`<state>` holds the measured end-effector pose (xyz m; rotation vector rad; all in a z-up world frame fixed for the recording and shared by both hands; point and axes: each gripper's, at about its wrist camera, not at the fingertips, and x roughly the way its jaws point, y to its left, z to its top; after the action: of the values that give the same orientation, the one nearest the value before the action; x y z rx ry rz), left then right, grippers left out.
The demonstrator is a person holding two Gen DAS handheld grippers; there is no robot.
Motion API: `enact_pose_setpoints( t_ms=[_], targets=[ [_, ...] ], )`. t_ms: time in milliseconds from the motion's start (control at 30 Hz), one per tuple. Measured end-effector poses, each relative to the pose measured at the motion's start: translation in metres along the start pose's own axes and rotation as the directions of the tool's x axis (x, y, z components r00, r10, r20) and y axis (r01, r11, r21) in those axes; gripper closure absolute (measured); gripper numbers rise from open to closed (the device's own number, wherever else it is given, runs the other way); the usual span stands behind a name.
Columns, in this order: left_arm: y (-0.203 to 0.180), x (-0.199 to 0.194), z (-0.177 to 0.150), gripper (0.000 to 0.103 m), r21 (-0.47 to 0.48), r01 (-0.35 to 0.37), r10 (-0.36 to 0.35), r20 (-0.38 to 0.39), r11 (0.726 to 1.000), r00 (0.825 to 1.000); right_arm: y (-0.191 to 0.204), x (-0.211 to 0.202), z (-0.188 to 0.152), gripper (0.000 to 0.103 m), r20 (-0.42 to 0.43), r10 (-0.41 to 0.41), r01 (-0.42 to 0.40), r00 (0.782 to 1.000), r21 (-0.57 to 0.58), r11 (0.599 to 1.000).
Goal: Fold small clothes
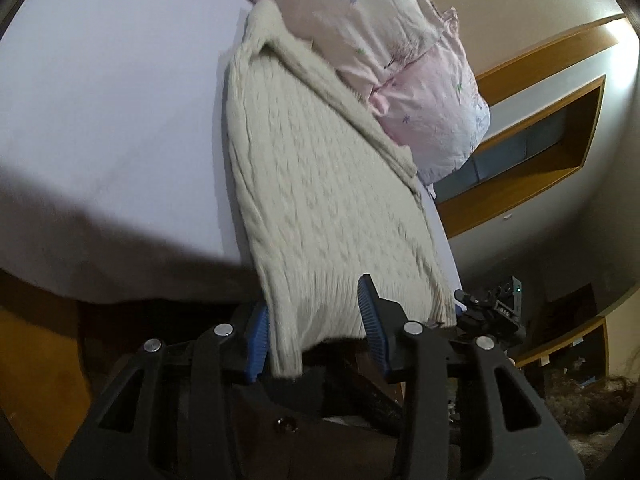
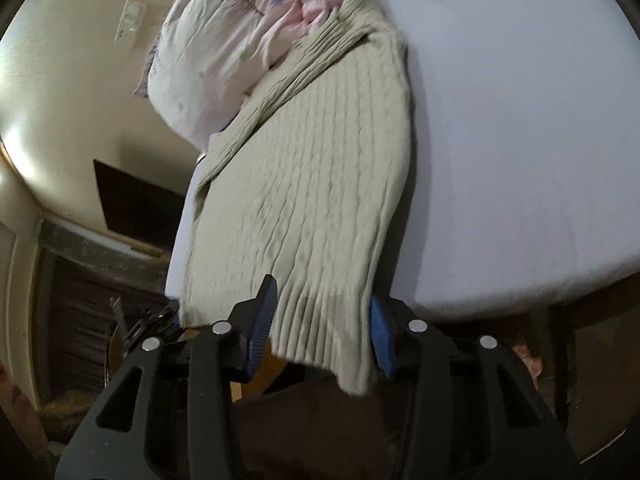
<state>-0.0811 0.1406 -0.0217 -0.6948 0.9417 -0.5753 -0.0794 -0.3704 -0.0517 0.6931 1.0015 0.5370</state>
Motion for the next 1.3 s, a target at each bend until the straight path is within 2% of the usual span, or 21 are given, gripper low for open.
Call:
enact_pose_setpoints(
  t_ms=[33,100,133,167,300,367,467,567,700,800,867,900,967,1033,1067,1100,1133,1167,1200,1233,1300],
  targets=[
    [0.001,0.003,-0.003,0.061,-0.010,0.009,-0.009,-0.004,1.000,1.000,0.000,0.002,0.000,0.072,-0.004,0.011,-0.011,1.000,0.004,1.000],
    [0.002,0.006,-0.003,0.078,-0.026,0.025,-0.025,-0.005,0.999,1.000,0.000,0.009,0.000,0.096,-0.019,0.032,-0.032,0.999,0.015,0.999],
    [-0.001,0.006,-0.001,0.093,-0.025,0.042,-0.042,-0.006,0.999,0.999,0.002,0.010,0.000,0.096,-0.016,0.060,-0.059,0.998,0.021,0.998],
    [-0.004,0.004,0.001,0.095,-0.018,0.048,-0.048,-0.002,0.999,0.999,0.005,0.008,0.003,0.096,0.001,0.082,-0.082,0.997,0.015,0.997],
    [-0.035,-0.011,0.031,0.096,0.066,0.054,-0.058,0.059,0.996,0.997,0.033,-0.013,0.036,0.096,0.122,0.148,-0.141,0.981,-0.064,0.988],
    [-0.050,-0.014,0.065,0.096,0.116,0.034,-0.048,0.117,0.993,0.992,0.050,-0.024,0.071,0.096,0.203,0.200,-0.183,0.958,-0.102,0.978],
    [-0.062,-0.005,0.132,0.096,0.157,-0.057,0.017,0.241,0.986,0.970,0.066,-0.023,0.127,0.096,0.304,0.221,-0.188,0.927,-0.137,0.973],
    [-0.055,0.027,0.205,0.096,0.113,-0.136,0.095,0.310,0.984,0.946,0.066,0.004,0.194,0.096,0.380,0.196,-0.177,0.904,-0.085,0.980],
    [-0.030,0.098,0.282,0.096,0.047,-0.254,0.230,0.285,0.966,0.930,0.035,0.053,0.261,0.096,0.394,0.069,-0.092,0.917,0.040,0.995],
    [-0.011,0.145,0.308,0.096,0.005,-0.324,0.316,0.212,0.946,0.925,0.004,0.093,0.287,0.096,0.353,-0.047,-0.016,0.935,0.174,0.985],
    [-0.005,0.160,0.315,0.096,0.012,-0.355,0.346,0.195,0.935,0.918,-0.003,0.101,0.287,0.096,0.360,-0.084,0.002,0.929,0.222,0.975],
    [-0.001,0.163,0.317,0.096,0.003,-0.349,0.343,0.184,0.937,0.921,-0.005,0.103,0.288,0.096,0.376,-0.098,0.001,0.921,0.251,0.968],
    [0.004,0.163,0.318,0.096,-0.006,-0.324,0.320,0.166,0.946,0.933,-0.010,0.104,0.286,0.092,0.394,-0.120,-0.002,0.911,0.296,0.955],
    [0.007,0.156,0.318,0.095,-0.022,-0.271,0.271,0.149,0.962,0.951,-0.011,0.109,0.284,0.064,0.398,-0.134,0.002,0.908,0.314,0.949],
    [0.006,0.151,0.318,0.093,-0.026,-0.251,0.252,0.149,0.968,0.956,-0.008,0.110,0.284,0.060,0.402,-0.139,0.014,0.905,0.299,0.954],
    [0.005,0.141,0.316,0.089,-0.023,-0.227,0.228,0.150,0.974,0.962,-0.003,0.111,0.284,0.051,0.409,-0.143,0.030,0.901,0.271,0.962],
    [0.003,0.130,0.314,0.075,-0.015,-0.211,0.210,0.161,0.977,0.964,0.003,0.111,0.283,0.037,0.420,-0.156,0.056,0.894,0.242,0.969],
    [0.000,0.119,0.311,0.050,-0.009,-0.220,0.218,0.183,0.975,0.959,0.007,0.108,0.280,0.029,0.434,-0.164,0.070,0.886,0.224,0.972],
    [-0.003,0.109,0.310,0.038,-0.006,-0.234,0.230,0.215,0.972,0.949,0.012,0.103,0.277,0.018,0.456,-0.175,0.085,0.872,0.212,0.974],
    [-0.004,0.094,0.303,0.030,0.002,-0.252,0.243,0.256,0.968,0.936,0.018,0.095,0.272,0.013,0.494,-0.197,0.111,0.847,0.197,0.974],
    [-0.004,0.080,0.292,0.030,0.011,-0.297,0.284,0.263,0.955,0.922,0.025,0.080,0.263,0.009,0.557,-0.242,0.171,0.795,0.177,0.969]
  ],
)
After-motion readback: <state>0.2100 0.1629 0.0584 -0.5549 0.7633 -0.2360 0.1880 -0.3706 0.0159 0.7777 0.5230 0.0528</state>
